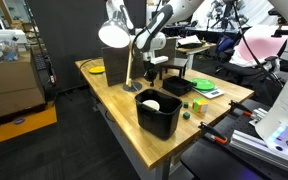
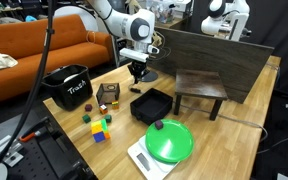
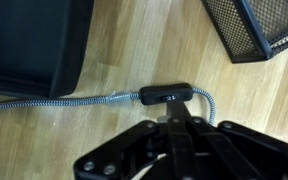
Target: Turn off the lamp on the table
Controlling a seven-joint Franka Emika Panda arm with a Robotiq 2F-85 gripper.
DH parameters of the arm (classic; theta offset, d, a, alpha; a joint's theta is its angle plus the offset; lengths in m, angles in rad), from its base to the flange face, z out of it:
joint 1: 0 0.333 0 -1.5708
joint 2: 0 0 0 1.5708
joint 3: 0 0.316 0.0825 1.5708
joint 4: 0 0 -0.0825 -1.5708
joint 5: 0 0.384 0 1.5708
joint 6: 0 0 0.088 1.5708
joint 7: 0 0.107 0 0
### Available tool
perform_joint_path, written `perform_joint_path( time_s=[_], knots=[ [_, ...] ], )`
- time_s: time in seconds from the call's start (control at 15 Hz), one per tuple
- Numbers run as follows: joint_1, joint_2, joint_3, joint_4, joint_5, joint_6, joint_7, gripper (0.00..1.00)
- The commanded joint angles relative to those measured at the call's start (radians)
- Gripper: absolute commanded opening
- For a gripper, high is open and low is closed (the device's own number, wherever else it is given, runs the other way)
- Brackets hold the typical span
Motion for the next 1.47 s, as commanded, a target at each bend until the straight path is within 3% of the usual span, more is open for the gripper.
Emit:
perform_joint_path(
  time_s=[0.0,0.6,1.4],
  knots=[
    [0.003,0.002,-0.002,0.004,0.003,-0.002,-0.004,0.01],
    [0.004,0.008,-0.001,0.011,0.002,-0.004,-0.007,0.0],
    [0.016,0.181,-0.013,0.217,-0.015,-0.094,-0.015,0.0]
  ],
)
